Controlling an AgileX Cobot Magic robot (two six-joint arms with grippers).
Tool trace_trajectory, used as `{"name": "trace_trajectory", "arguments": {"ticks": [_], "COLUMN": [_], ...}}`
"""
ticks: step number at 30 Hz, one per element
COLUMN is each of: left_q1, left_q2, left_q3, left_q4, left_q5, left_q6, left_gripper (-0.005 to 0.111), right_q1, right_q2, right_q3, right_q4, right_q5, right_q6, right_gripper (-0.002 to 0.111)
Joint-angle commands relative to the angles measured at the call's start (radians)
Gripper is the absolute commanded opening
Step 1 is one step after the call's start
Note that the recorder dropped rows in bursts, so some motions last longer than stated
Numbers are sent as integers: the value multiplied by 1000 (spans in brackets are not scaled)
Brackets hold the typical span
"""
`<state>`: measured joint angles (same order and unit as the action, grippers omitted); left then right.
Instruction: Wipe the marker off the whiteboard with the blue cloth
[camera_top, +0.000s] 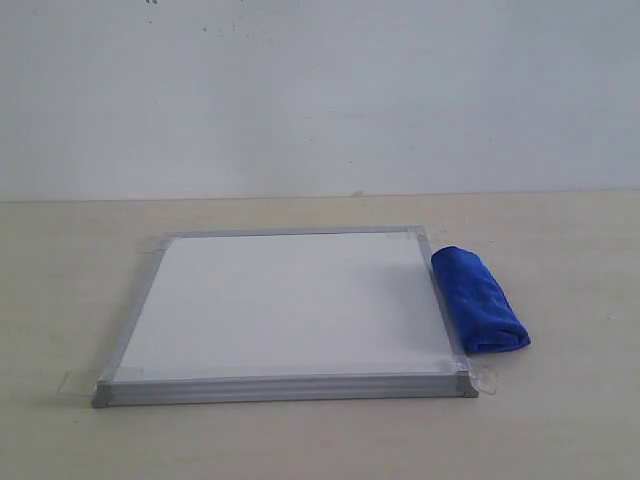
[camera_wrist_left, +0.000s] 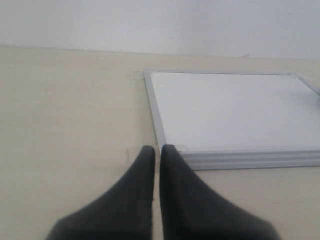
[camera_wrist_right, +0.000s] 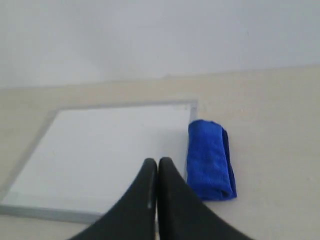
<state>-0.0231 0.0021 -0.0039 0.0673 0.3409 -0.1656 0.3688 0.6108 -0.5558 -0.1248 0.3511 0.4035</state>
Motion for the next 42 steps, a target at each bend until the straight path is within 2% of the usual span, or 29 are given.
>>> {"name": "trace_trajectory", "arguments": {"ticks": [1,8,11,26,31,38,42], "left_q1": [-5,-5,-5,-5,-5,-5,-5], "left_q2": [-2,-2,-2,-2,-2,-2,-2], "left_q3": [4,4,4,4,4,4,4], "left_q4": [1,1,1,1,1,1,1], "left_q5": [-3,-3,-3,-5,-5,-5,-5], "left_q6": [3,3,3,3,3,3,3], "left_gripper": [4,4,4,4,4,4,4], "right_q1": [-28,-190,-228,-236,-236,-236,-236], "right_q2": [-257,-545,-611,-611,-611,-611,-611], "right_q3": [149,356,427,556,556,556,556], "right_q4": [-21,-19,-7,44,44,49,51], "right_q5": [-77,-178,-213,-253,-223,-87,-40], "right_q6": [-19,-32,-30,-6,-65,-293,-348], "right_gripper": [0,0,0,0,0,0,0]}}
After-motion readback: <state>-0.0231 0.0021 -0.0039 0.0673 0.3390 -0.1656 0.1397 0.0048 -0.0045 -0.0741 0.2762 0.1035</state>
